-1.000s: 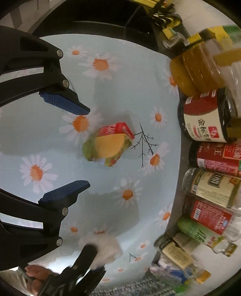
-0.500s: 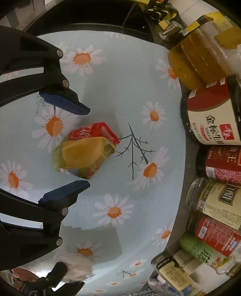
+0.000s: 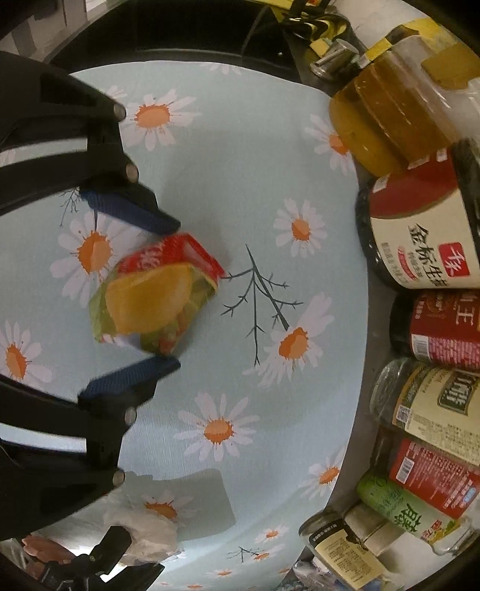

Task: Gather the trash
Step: 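Grasp the red-and-yellow snack wrapper with the left tool, then carry the snack wrapper and tissue down over the black bin with both tools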

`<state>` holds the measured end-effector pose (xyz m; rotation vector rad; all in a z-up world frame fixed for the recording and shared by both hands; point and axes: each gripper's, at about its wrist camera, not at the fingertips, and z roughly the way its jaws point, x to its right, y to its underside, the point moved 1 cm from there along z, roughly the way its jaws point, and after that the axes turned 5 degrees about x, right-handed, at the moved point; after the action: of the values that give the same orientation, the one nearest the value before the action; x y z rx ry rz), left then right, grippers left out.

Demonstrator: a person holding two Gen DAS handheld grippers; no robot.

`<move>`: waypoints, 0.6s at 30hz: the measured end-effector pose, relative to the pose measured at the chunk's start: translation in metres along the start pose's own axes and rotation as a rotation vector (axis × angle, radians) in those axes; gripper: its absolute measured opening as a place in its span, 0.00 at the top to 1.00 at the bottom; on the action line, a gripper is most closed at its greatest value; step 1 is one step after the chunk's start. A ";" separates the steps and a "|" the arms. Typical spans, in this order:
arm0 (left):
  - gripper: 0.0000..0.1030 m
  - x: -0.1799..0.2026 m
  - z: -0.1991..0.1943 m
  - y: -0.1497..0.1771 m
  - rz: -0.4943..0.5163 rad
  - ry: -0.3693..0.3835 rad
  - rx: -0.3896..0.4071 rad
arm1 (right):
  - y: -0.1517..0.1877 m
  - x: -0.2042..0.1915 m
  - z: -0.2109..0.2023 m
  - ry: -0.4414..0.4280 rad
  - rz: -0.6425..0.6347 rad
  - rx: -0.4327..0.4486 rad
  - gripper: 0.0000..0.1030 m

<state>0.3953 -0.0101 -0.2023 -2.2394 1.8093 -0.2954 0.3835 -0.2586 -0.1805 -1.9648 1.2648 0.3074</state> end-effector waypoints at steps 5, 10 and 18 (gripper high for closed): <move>0.42 0.005 -0.001 0.000 0.012 0.009 0.001 | 0.002 -0.001 -0.001 0.000 -0.003 -0.003 0.55; 0.42 0.005 -0.009 0.006 0.020 0.023 0.013 | 0.006 -0.003 -0.004 0.004 0.004 0.003 0.55; 0.42 0.006 -0.035 0.026 0.044 0.066 0.050 | 0.017 -0.009 -0.011 0.028 0.019 0.013 0.55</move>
<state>0.3619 -0.0238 -0.1768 -2.1776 1.8607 -0.4063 0.3626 -0.2639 -0.1754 -1.9533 1.3009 0.2822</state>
